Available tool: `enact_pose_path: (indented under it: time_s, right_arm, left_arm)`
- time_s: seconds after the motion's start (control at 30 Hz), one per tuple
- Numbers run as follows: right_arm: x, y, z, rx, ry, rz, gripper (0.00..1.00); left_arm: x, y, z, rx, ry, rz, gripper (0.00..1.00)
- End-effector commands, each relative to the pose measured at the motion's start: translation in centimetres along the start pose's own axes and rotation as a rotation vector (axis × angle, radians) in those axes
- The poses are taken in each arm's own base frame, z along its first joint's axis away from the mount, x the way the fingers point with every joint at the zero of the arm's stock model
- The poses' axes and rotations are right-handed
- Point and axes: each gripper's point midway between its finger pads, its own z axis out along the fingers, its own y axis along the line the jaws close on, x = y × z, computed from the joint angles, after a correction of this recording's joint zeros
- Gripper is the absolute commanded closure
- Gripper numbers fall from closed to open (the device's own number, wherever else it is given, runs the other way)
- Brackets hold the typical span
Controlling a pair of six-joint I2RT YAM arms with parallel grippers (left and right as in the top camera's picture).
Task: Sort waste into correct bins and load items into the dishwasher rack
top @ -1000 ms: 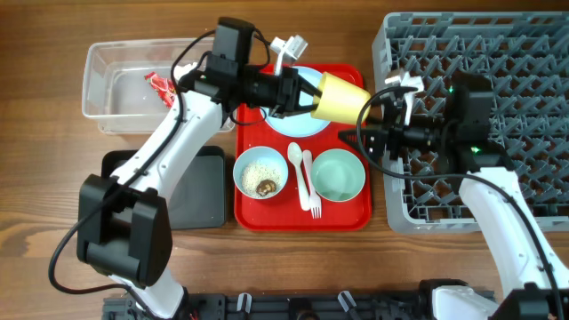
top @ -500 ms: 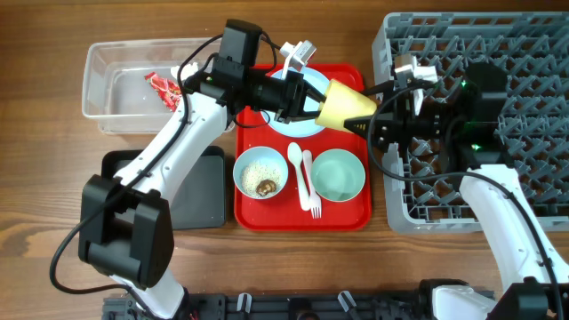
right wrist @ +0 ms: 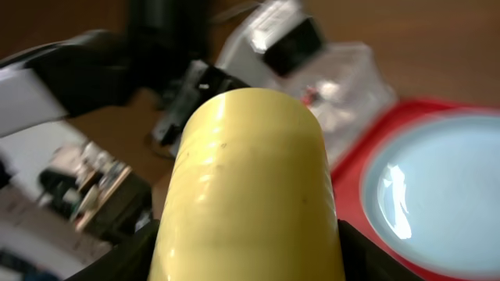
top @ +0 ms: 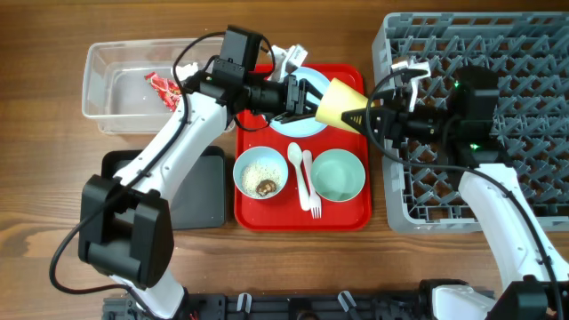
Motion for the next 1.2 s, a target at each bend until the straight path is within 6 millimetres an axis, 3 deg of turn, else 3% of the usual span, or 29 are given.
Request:
enact_pose_path:
  time_s: [0.0,0.1,0.2,0.3,0.37,0.5,0.63,0.73,0.93,1.17]
  right_arm:
    - [0.1,-4.0,-0.7,0.272,-0.002,0.0,0.6]
    - [-0.7,-6.3,-4.1,0.598,0.037,0.035,0.65]
    - [-3.1,-5.9,-7.4,0.769,0.025,0.056,0.69]
    - [-4.9,-6.0,-12.1,0.958,0.006,0.1,0.73]
    - [-4.9,-6.7,-17.0,1.136,0.003,0.178,0.74]
    - [-3.6,-7.8,-24.1,1.313,-0.028,0.344,0.74]
    - [-2.0,-9.1,-31.4,1.473,-0.153,0.543,0.74]
    - [-0.5,-10.4,-35.3,1.534,-0.235,0.674,0.73]
    - [4.0,-14.4,-39.5,1.572,-0.218,0.891,0.69]
    - [8.2,-18.6,-39.8,1.536,-0.12,1.046,0.68]
  left_arm:
    - [-3.1,6.6,-3.5,-0.359,-0.176,0.047,0.49]
    - [-3.3,8.2,-8.3,-0.49,-0.251,0.004,0.48]
    - [-3.2,8.9,-12.3,-0.586,-0.306,-0.009,0.48]
    - [-3.0,9.4,-15.9,-0.675,-0.373,-0.03,0.48]
    - [-3.0,9.6,-18.2,-0.722,-0.417,-0.03,0.48]
    - [-3.1,9.3,-20.5,-0.736,-0.473,-0.042,0.47]
    - [-3.1,9.4,-20.8,-0.737,-0.479,-0.045,0.47]
    - [-3.1,9.4,-20.8,-0.737,-0.479,-0.046,0.47]
    - [-3.0,9.4,-20.8,-0.738,-0.475,-0.048,0.47]
    - [-3.0,9.4,-20.8,-0.738,-0.475,-0.048,0.47]
